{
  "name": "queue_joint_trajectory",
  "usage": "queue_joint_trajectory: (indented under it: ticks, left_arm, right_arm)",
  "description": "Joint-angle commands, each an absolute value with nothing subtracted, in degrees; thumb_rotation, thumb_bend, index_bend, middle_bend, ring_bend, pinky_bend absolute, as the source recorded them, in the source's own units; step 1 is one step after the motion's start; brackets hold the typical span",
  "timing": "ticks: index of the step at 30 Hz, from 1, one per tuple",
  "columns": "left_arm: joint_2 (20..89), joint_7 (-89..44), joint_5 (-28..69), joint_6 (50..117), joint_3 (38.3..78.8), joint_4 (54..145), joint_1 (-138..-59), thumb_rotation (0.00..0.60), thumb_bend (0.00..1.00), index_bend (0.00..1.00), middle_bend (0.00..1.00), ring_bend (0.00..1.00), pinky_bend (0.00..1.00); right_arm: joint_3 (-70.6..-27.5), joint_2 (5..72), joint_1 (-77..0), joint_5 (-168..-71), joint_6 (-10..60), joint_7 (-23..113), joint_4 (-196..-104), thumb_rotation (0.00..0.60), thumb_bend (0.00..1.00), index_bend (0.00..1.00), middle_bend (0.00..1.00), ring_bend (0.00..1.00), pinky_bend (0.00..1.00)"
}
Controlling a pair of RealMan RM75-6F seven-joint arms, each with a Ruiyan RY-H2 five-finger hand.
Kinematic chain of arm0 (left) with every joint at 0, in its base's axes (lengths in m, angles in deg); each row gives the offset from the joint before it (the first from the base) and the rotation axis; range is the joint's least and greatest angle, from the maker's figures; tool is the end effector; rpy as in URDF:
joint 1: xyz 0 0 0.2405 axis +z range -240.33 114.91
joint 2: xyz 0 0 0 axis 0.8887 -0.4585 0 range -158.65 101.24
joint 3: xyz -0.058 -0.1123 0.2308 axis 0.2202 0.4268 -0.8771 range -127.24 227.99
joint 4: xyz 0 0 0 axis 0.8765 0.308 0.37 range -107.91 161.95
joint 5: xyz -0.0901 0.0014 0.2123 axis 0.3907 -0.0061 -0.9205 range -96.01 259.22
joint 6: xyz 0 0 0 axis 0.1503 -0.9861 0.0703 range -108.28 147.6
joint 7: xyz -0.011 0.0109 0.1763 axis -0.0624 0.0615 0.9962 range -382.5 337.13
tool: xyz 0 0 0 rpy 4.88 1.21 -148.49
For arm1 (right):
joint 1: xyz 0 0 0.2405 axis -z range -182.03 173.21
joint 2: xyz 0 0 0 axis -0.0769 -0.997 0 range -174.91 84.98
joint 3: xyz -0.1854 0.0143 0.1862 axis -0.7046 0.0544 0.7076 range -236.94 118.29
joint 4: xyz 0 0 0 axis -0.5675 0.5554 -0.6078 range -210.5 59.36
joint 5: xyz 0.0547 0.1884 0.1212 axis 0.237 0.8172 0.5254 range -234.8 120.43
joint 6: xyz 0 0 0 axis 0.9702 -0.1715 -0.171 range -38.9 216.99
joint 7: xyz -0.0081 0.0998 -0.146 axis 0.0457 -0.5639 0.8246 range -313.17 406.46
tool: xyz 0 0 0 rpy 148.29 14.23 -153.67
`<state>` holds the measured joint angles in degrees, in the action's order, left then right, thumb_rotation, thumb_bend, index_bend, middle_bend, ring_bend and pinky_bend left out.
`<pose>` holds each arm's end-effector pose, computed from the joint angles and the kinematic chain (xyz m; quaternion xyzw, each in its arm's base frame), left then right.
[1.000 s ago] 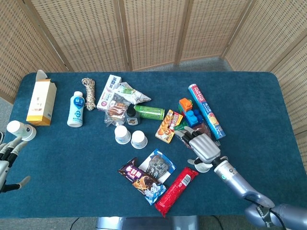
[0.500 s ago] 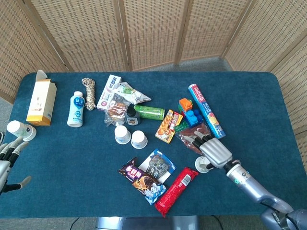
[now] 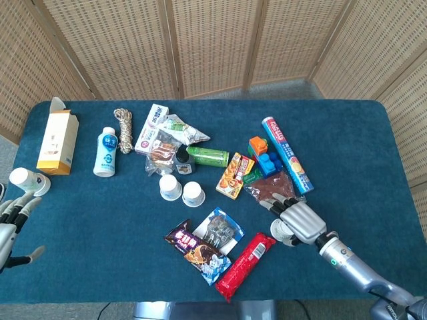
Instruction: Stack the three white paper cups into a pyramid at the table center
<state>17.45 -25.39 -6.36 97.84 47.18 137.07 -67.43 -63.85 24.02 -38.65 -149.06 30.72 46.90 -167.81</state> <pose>-0.2954 0.1837 0.1743 -0.6282 -0.4601 -0.3324 0.5322 -0.2184 -0.2995 0.0168 0.8198 -0.3340 0.3276 0.3303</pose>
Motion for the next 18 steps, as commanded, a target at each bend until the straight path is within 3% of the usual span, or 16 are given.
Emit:
queue_joint_trajectory:
  ticks: [1,12,18]
  left_arm:
    - [17.41,-25.53,-6.33,97.88,47.17,137.02,-67.4,0.6,0.28,0.04,0.0,0.0,0.0]
    - [17.56,-25.09,-6.08,97.73,47.17,137.01,-67.46,0.6,0.28,0.04,0.0,0.0,0.0]
    - [17.66,-24.91,-5.96,97.6,47.17,137.04,-67.51,0.6,0.28,0.04,0.0,0.0,0.0]
  right_arm:
    - [-63.94,24.67,-38.34,-148.88,31.03,46.48,-166.53,0.6,0.04,0.06,0.15,0.07,0.24]
    - [-64.9,26.35,-36.98,-151.1,29.5,42.34,-162.11,0.6,0.08,0.11,0.18,0.1,0.27]
    - [-65.64,26.85,-35.76,-152.63,27.47,40.23,-160.04,0.6,0.13,0.16,0.24,0.19,0.34]
